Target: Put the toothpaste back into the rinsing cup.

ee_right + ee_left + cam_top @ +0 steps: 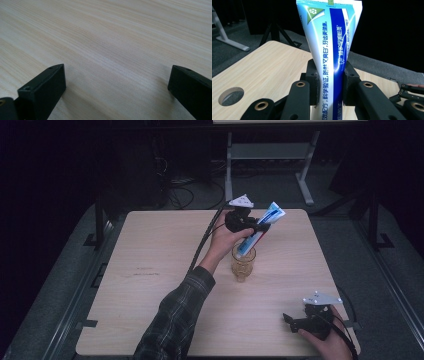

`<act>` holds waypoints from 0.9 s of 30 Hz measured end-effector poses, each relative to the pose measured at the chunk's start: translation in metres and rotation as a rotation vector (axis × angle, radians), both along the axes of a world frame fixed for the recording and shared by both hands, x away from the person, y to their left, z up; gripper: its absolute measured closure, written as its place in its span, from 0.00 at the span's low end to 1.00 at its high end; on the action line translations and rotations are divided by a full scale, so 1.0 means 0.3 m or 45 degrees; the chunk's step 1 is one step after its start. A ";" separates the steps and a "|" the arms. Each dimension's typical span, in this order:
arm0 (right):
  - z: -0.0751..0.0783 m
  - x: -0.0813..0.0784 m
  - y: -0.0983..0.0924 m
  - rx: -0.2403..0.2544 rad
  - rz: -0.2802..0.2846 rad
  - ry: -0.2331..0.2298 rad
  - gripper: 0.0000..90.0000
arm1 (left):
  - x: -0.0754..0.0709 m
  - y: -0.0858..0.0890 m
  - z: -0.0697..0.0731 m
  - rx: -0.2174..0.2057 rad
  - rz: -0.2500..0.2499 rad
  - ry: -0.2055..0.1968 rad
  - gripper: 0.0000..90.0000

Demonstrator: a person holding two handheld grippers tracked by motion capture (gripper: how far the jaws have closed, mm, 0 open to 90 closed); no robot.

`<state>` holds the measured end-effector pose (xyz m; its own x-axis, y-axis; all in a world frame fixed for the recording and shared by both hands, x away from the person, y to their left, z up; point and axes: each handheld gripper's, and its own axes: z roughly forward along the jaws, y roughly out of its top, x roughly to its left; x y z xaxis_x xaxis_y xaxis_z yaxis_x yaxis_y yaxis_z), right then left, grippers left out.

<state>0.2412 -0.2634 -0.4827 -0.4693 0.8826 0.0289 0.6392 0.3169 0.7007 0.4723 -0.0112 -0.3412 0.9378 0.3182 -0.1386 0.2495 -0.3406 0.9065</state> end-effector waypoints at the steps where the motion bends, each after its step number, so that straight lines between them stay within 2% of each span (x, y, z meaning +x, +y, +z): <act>1: 0.000 0.000 0.000 0.000 0.001 0.000 0.01 | -0.001 0.001 -0.003 -0.002 0.000 0.001 0.80; 27: 0.000 0.000 0.000 -0.001 0.001 -0.001 0.01 | -0.044 0.033 -0.095 0.031 -0.007 -0.007 0.80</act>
